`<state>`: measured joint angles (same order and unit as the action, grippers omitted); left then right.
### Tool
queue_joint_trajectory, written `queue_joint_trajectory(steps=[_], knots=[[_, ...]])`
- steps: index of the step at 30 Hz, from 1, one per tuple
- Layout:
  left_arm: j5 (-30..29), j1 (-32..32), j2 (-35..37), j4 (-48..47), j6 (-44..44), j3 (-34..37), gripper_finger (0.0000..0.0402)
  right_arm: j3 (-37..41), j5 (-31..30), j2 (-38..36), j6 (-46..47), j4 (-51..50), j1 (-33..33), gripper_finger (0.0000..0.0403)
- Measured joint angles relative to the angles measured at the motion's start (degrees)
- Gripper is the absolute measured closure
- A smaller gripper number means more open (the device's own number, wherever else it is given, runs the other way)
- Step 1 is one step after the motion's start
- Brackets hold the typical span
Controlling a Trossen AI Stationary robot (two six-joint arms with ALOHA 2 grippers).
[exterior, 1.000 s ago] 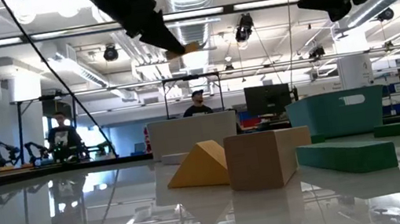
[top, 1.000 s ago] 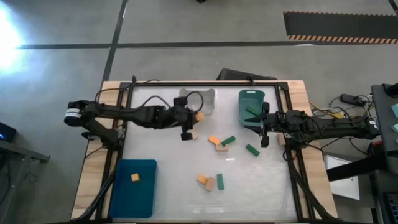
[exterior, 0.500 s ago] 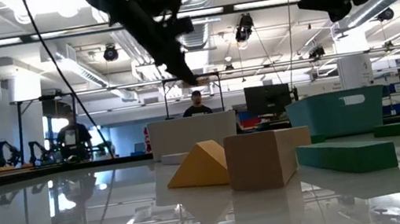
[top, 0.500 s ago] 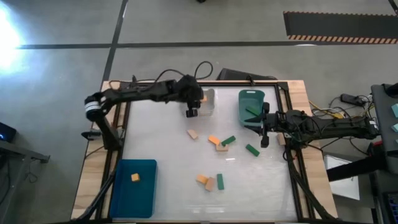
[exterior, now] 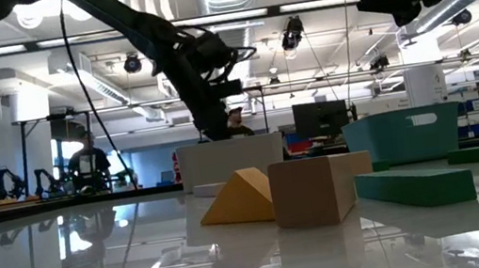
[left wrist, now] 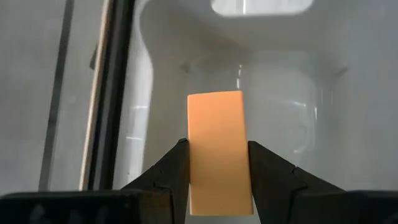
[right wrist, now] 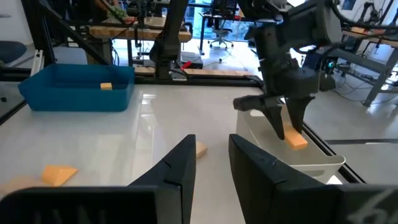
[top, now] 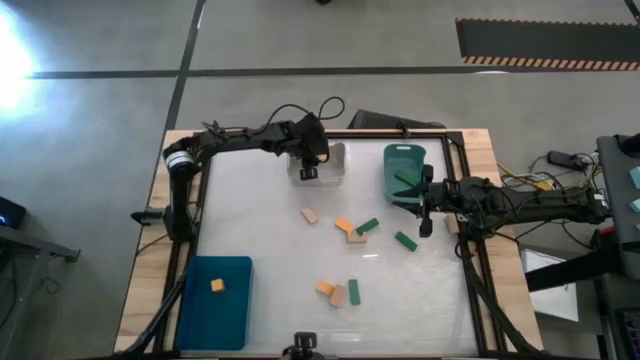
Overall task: Sort & place blocks by color
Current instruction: Put the yellow block into the blue bin
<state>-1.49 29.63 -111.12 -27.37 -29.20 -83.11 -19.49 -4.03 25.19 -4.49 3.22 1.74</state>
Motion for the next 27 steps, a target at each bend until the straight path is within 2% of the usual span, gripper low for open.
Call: queue_joint_trajectory(steps=[5,10,13,21,27], knots=[[0.27,0.17,-1.46,-0.13,-1.23,0.02,0.0284,0.00,0.00,0.00,-0.02,0.00,0.00,0.0318],[0.32,0.17,-1.91,-0.12,-1.23,0.02,0.0211,0.00,0.00,0.00,-0.16,0.00,0.00,0.0320],[0.31,0.10,-1.76,-0.11,-1.23,0.02,0.0186,0.00,0.00,0.01,0.01,0.01,0.00,0.0317],[0.10,-2.06,2.53,-0.47,1.60,0.09,0.0178,0.00,0.00,0.11,3.33,0.04,0.00,0.0319],[0.14,-7.61,9.69,-0.16,6.70,0.83,0.0176,0.02,0.00,0.58,7.90,0.07,0.00,0.0327]])
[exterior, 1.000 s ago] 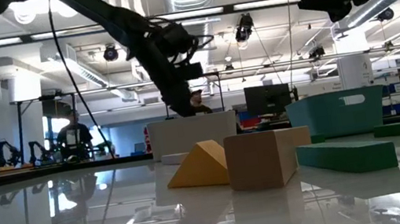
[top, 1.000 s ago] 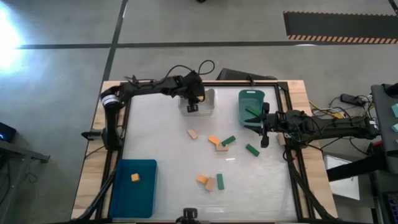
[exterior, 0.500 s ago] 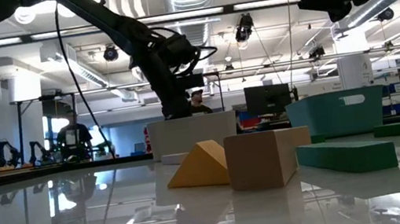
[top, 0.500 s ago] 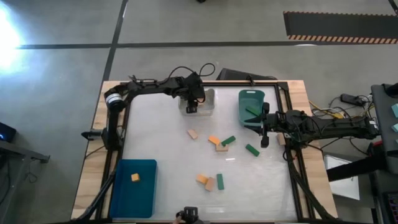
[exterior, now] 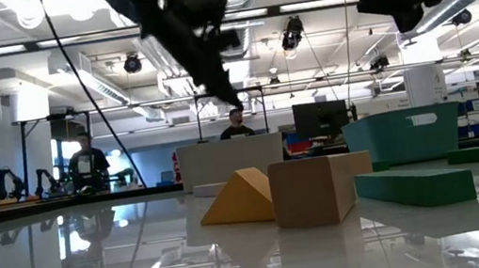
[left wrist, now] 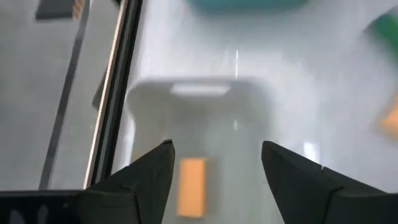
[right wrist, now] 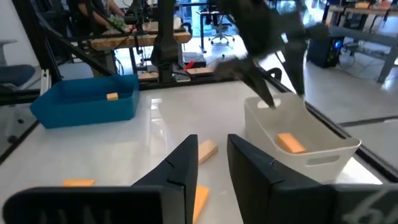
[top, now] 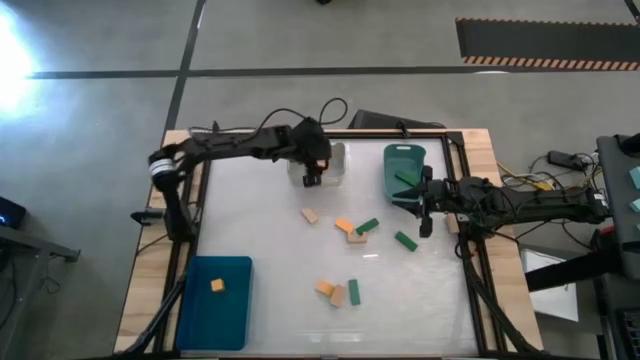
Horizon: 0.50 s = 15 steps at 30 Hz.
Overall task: Sort & place blocks by color
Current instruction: Put the yellow block into the blue bin
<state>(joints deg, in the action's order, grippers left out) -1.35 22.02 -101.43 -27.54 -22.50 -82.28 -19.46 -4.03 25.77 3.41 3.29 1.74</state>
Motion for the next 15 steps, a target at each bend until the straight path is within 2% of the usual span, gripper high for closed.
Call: queue_joint_trajectory(steps=[9,15], knots=[[-1.29,-12.43,13.80,9.87,8.80,9.03,0.0176,0.04,0.00,4.36,3.58,0.60,-0.37,0.0328],[-4.91,-19.79,22.05,18.61,14.58,18.41,0.0176,0.04,0.00,9.29,4.47,5.91,-0.37,0.0335]])
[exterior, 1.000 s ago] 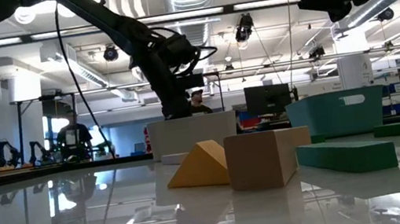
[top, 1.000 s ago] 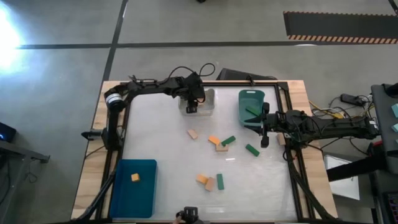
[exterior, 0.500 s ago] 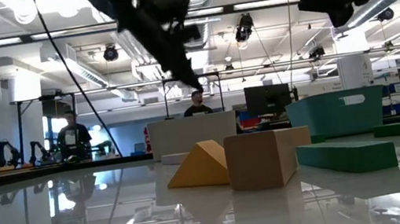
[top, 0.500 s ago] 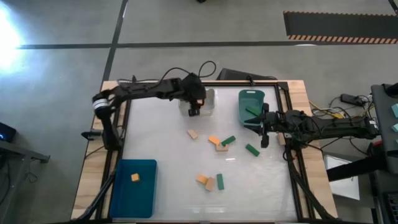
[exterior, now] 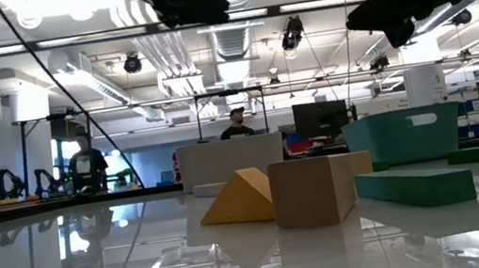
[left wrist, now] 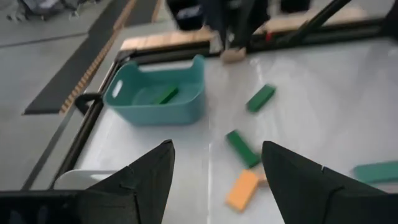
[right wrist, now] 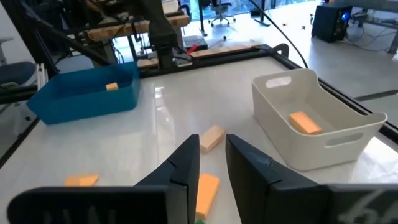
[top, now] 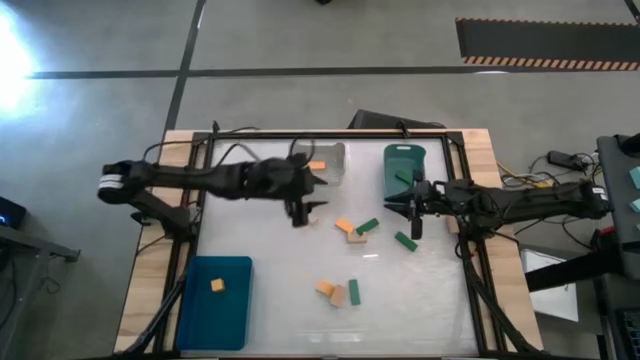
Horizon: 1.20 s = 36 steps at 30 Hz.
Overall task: Sort & place blocks by color
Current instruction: Put the yellow block into the blue bin
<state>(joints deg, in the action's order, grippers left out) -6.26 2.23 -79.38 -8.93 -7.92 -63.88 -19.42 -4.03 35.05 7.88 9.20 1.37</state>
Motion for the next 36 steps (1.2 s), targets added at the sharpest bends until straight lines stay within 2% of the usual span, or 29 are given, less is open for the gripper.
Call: queue_joint_trajectory(steps=[6,14,22,29,36], knots=[[-4.87,-4.45,6.49,10.16,2.62,10.25,0.0176,0.04,-0.02,4.62,0.07,5.24,0.00,0.0335],[-6.73,-4.58,12.82,18.09,3.14,19.59,0.0176,-4.78,-0.46,10.68,-0.15,5.92,0.00,0.0335],[-9.16,-4.58,16.05,18.86,3.10,23.67,0.0176,-12.63,-0.46,17.77,-1.00,0.12,0.00,0.0335],[-9.23,-4.58,15.96,18.92,2.64,24.00,0.0176,-19.78,-0.46,23.89,0.08,-8.05,0.00,0.0335],[-9.16,-4.69,16.64,14.83,3.06,24.02,0.0175,-25.86,-0.46,29.55,1.48,-15.52,-0.03,0.0335]])
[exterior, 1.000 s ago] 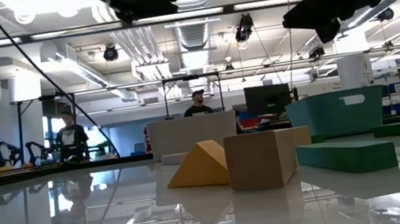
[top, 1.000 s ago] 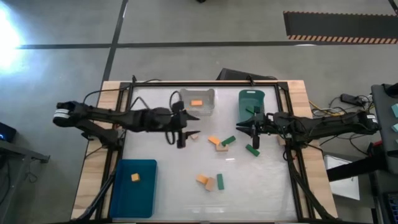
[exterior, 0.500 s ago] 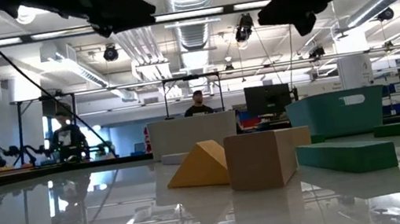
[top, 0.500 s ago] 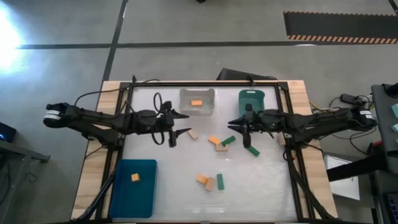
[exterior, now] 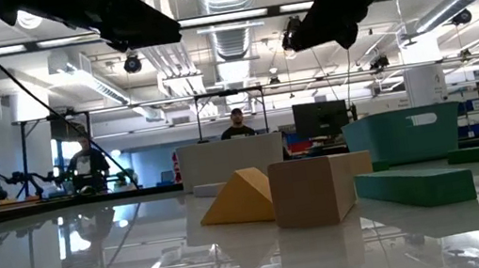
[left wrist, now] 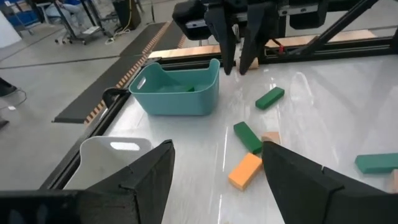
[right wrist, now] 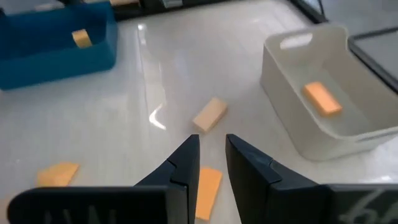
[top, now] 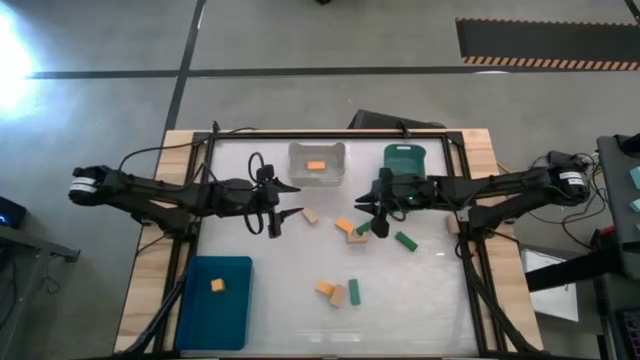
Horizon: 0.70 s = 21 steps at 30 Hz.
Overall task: Sort & place blocks by color
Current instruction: Put the yellow block into the blue bin
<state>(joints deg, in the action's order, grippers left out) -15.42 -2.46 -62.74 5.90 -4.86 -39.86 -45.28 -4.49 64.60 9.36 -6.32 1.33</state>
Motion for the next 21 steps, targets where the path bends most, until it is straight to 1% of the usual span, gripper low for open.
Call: queue_joint_trajectory(steps=[4,10,14,21], knots=[[0.02,0.00,0.38,-0.92,-0.02,0.00,0.0175,-1.89,-0.01,2.96,1.97,-3.11,0.01,0.0335],[0.07,0.00,0.70,-0.97,-0.20,0.00,0.0175,-4.94,-0.04,8.37,7.39,-8.58,0.01,0.0335],[0.09,0.00,0.70,-1.01,-0.20,0.00,0.0175,-7.85,-0.16,13.10,7.78,-12.33,-0.41,0.0335],[0.11,0.00,0.76,-2.55,0.00,0.00,0.0175,-11.73,-0.02,21.46,6.69,-13.19,-1.46,0.0335]])
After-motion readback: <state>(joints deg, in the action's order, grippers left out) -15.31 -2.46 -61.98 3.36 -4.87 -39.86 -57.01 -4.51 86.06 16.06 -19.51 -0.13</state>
